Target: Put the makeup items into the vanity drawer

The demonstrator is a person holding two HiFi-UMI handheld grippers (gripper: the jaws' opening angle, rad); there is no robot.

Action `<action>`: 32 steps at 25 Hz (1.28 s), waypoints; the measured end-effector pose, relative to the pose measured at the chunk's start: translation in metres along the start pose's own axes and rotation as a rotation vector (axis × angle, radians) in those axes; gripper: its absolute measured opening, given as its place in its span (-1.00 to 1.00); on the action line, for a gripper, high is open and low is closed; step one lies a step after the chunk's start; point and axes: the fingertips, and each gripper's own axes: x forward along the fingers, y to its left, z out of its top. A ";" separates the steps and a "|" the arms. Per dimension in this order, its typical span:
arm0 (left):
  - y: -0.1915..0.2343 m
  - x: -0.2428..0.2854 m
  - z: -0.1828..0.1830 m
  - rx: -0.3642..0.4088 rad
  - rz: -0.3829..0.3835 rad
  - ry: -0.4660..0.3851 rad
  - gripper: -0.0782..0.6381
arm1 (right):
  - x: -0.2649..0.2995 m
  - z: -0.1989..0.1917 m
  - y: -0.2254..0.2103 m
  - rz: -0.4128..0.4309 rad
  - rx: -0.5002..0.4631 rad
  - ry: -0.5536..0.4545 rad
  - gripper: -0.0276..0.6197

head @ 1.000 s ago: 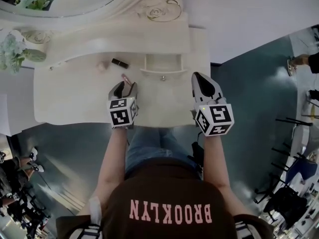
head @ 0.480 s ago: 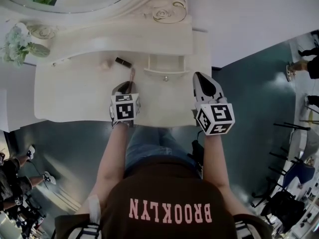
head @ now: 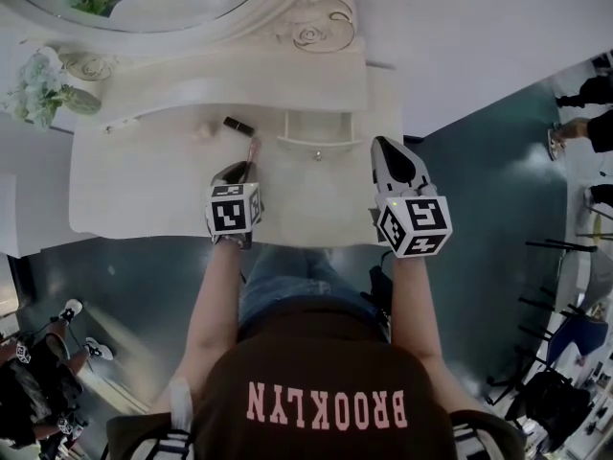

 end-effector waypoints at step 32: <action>-0.027 -0.088 0.175 0.127 -0.025 -0.575 -0.67 | -0.031 0.041 -0.023 -0.059 -0.012 -0.111 -0.92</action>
